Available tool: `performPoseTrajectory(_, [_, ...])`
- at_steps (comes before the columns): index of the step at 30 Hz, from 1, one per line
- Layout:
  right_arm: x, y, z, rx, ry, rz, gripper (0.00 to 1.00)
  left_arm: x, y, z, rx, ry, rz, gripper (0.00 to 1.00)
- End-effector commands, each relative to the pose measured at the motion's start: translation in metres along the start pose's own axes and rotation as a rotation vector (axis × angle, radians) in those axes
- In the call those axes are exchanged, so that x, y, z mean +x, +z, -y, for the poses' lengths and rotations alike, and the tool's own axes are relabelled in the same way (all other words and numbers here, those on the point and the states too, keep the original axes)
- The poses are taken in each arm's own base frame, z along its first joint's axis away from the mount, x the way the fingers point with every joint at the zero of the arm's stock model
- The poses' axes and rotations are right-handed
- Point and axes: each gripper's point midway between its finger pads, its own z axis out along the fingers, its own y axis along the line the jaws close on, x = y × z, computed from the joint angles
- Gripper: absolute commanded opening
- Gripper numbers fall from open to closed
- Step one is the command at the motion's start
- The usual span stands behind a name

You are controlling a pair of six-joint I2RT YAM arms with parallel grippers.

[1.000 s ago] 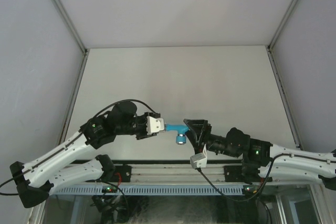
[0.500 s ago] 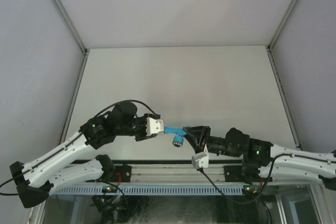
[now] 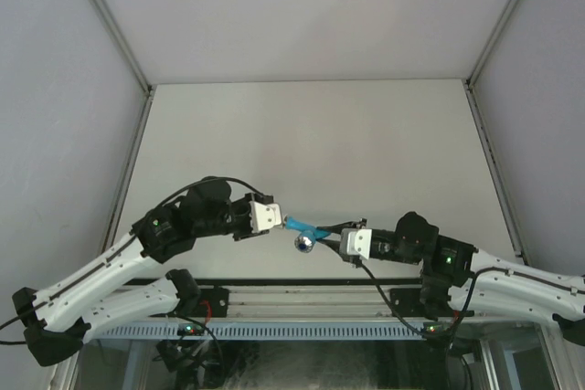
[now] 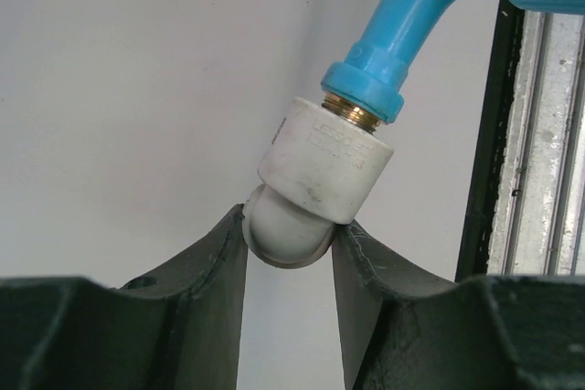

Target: Install the water faucets

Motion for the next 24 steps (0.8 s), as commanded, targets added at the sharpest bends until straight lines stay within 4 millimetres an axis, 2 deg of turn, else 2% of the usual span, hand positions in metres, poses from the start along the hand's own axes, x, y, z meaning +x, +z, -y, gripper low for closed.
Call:
performPoseTrajectory(1, [-0.057,0.005,0.008,0.008,0.281,0.201,0.00,-0.042,0.001,-0.036,-0.154,0.031,0.164,0.00])
performPoseTrajectory(4, [-0.052,0.009,0.018,0.062,0.368,0.182,0.00,-0.045,0.002,-0.032,-0.132,0.029,0.182,0.00])
performPoseTrajectory(5, [-0.050,0.010,0.020,0.080,0.392,0.175,0.05,-0.047,0.002,-0.030,-0.121,0.027,0.189,0.00])
performPoseTrajectory(8, [-0.048,0.012,0.023,0.095,0.406,0.171,0.29,-0.052,0.001,-0.023,-0.082,0.021,0.214,0.00])
performPoseTrajectory(9, [-0.048,0.013,0.022,0.094,0.394,0.172,0.32,-0.054,0.001,-0.021,-0.072,0.016,0.221,0.00])
performPoseTrajectory(13, [-0.047,0.016,0.025,0.112,0.329,0.165,0.41,-0.059,0.000,-0.016,-0.044,-0.004,0.243,0.00])
performPoseTrajectory(16, [-0.046,0.020,0.024,0.111,0.280,0.157,0.42,-0.060,0.000,-0.012,-0.022,-0.016,0.252,0.00])
performPoseTrajectory(17, [-0.046,0.022,0.024,0.113,0.272,0.156,0.42,-0.060,0.000,-0.011,-0.017,-0.019,0.252,0.00])
performPoseTrajectory(20, [-0.051,0.022,0.027,0.129,0.280,0.174,0.30,-0.059,0.000,-0.010,-0.013,-0.024,0.245,0.00])
performPoseTrajectory(23, [-0.057,0.019,0.035,0.169,0.340,0.202,0.02,-0.057,-0.001,-0.009,-0.014,-0.014,0.247,0.00])
performPoseTrajectory(24, [-0.059,0.018,0.037,0.171,0.359,0.214,0.00,-0.056,-0.001,-0.007,-0.004,-0.005,0.250,0.00])
